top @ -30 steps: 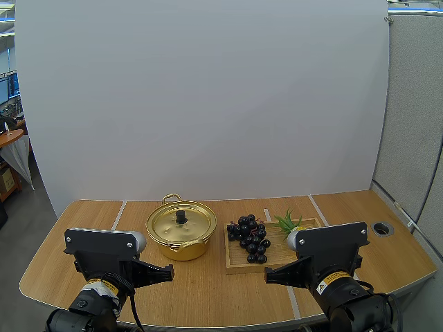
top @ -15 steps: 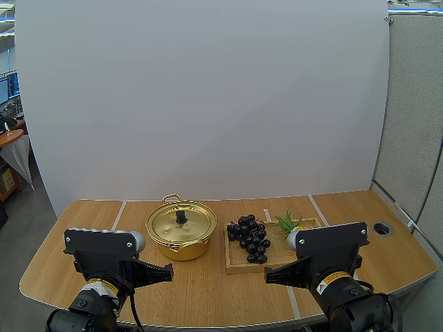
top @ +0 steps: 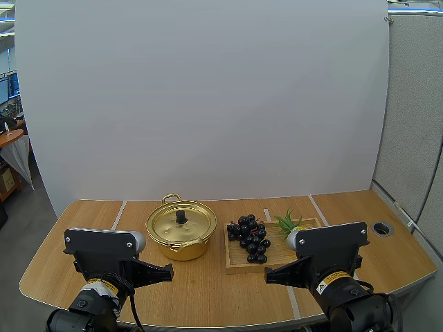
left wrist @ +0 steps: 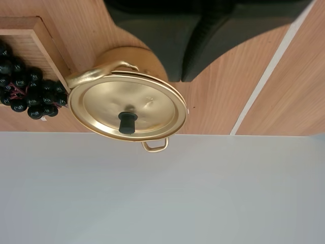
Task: Open the pot, put the pineapple inside, and close it
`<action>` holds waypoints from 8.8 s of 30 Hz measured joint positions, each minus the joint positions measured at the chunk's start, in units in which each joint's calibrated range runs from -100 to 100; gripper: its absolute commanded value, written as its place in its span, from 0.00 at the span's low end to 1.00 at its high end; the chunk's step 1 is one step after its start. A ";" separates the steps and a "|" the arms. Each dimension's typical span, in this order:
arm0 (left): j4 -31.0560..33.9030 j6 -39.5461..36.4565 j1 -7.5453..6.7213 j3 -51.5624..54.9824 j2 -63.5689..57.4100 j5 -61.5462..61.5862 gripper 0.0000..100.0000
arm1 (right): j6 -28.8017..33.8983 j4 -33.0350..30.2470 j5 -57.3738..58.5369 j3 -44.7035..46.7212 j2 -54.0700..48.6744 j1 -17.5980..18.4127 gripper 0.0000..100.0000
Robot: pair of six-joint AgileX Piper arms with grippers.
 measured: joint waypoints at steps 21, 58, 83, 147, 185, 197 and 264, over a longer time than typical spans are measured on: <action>0.00 0.00 0.00 0.00 0.00 0.00 0.00 | 0.00 3.76 0.00 0.00 0.00 0.00 0.00; 0.00 12.01 0.00 -49.20 -0.24 34.32 0.00 | 0.00 2.88 40.52 -50.96 -0.29 0.00 0.00; 0.00 9.41 0.00 -49.48 33.37 38.91 0.54 | 0.00 2.65 54.01 -51.69 28.22 0.00 0.65; -13.22 41.10 -2.59 -69.66 100.86 34.44 1.00 | 0.10 -2.60 54.90 -51.69 28.22 0.00 1.00; -11.39 37.61 -2.59 -91.97 86.45 57.92 0.00 | 0.10 -2.60 54.90 -51.69 28.22 0.00 1.00; 1.99 31.86 -2.59 -122.05 77.23 55.05 0.00 | 0.10 -2.60 54.90 -51.69 28.22 0.00 1.00; 3.42 30.97 -2.59 -139.19 77.15 32.16 0.00 | -44.24 14.77 35.88 -51.69 69.44 -11.45 1.00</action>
